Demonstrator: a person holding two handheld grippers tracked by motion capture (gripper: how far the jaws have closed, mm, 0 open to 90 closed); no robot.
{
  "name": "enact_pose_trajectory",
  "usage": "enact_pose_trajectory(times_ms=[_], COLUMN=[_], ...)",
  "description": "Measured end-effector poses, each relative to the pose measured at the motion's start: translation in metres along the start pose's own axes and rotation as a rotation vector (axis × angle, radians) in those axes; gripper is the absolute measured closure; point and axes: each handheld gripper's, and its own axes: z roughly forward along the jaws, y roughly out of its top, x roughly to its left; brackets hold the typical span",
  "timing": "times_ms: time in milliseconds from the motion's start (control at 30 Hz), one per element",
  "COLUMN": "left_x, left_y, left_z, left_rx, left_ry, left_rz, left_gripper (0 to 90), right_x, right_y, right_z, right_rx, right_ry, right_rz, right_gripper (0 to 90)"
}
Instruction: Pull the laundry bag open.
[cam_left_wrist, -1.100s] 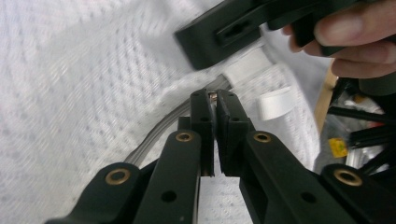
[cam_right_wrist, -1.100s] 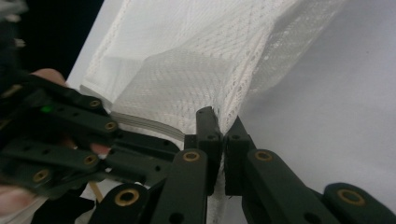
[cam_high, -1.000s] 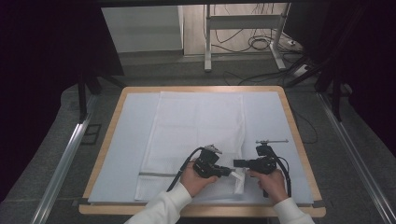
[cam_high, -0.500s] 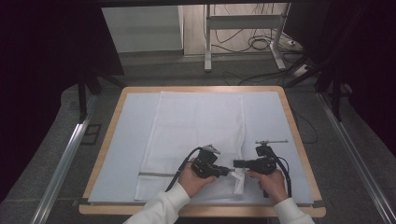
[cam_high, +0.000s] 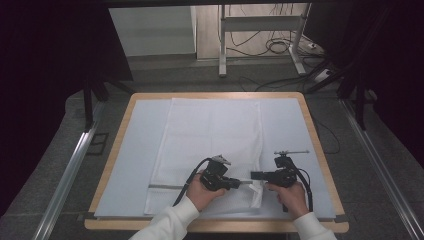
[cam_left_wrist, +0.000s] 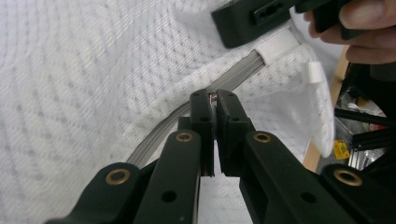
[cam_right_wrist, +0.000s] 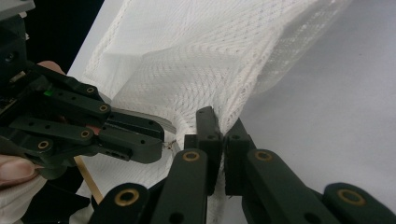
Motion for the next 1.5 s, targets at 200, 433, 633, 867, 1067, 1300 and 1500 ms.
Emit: enact_pose_trajectory(times_ms=[200, 433, 633, 867, 1067, 1300, 1500], left_x=[0.001, 0.002, 0.006, 0.006, 0.006, 0.010, 0.013], left_y=[-0.001, -0.002, -0.006, -0.007, -0.007, -0.010, -0.012], left_z=[-0.003, -0.003, -0.006, -0.008, -0.008, -0.009, -0.013], left_rx=[-0.004, 0.000, -0.001, -0.001, -0.002, 0.004, 0.001], left_ry=[0.001, -0.001, 0.006, 0.007, 0.007, 0.015, 0.019], left_rz=[-0.003, 0.000, -0.010, -0.008, -0.007, -0.012, -0.019], left_gripper=[87.1, 87.1, 87.1, 87.1, 87.1, 87.1, 87.1], right_x=[0.000, -0.002, -0.003, -0.003, -0.003, -0.004, -0.005], right_y=[0.000, -0.001, -0.001, -0.001, -0.001, -0.001, -0.001], right_z=[-0.002, -0.001, -0.003, -0.002, -0.002, -0.003, -0.004], right_rx=[-0.002, 0.003, -0.001, 0.000, 0.003, 0.002, 0.000], right_ry=[0.004, 0.005, 0.009, 0.013, 0.011, 0.010, 0.009], right_rz=[0.002, -0.002, -0.001, -0.004, -0.005, -0.003, -0.003], right_gripper=[87.8, 87.8, 87.8, 87.7, 87.8, 87.8, 87.8])
